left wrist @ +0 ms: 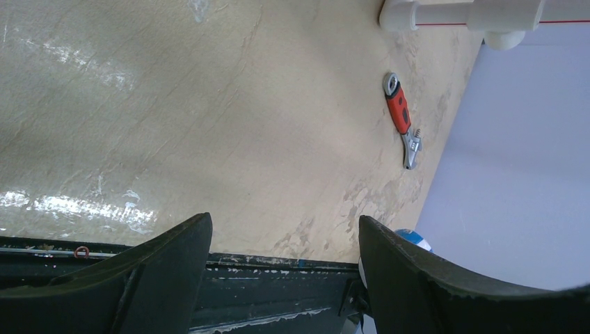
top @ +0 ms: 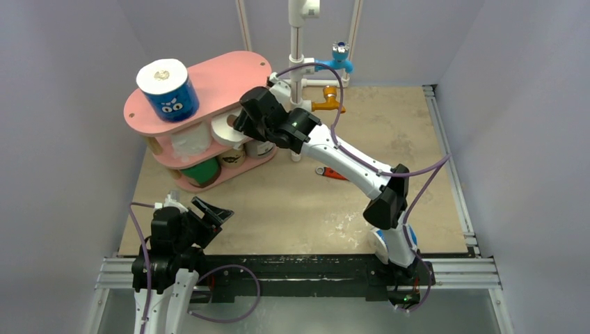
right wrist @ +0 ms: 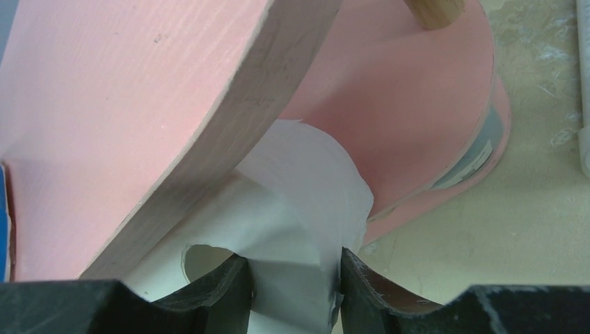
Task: Place and organize the paper towels onto the shelf
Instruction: Place the paper towel on the shelf, then adjust the paper towel at the center of the board.
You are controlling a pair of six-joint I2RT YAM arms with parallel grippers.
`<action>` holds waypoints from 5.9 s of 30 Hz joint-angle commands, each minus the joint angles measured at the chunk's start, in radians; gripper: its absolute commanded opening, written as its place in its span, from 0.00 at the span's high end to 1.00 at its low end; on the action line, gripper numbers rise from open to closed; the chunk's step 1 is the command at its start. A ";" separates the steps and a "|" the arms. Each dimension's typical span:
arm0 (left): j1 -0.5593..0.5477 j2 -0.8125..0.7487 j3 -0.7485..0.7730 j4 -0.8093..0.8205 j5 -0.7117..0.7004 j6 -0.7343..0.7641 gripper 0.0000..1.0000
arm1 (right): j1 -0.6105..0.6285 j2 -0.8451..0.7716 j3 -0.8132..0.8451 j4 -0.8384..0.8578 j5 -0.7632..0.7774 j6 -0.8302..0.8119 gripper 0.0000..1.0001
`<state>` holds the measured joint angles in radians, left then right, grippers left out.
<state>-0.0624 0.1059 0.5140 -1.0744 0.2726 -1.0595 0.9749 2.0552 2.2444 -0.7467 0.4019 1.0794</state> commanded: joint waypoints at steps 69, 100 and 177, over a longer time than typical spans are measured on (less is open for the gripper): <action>-0.012 -0.009 0.007 -0.091 -0.042 0.013 0.24 | 0.129 -0.424 -0.870 0.983 0.031 -0.962 0.80; -0.016 -0.006 -0.002 -0.085 -0.029 0.022 0.24 | 0.070 -0.182 -0.680 1.022 -0.012 -0.944 0.81; -0.065 0.131 -0.186 0.374 0.088 -0.118 0.19 | -0.691 -1.053 -1.271 -0.609 0.211 0.116 0.01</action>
<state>-0.1211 0.2291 0.3332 -0.7052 0.4107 -1.1351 0.2867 0.9928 0.8986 -1.1328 0.5770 1.0458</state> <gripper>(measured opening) 0.806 0.983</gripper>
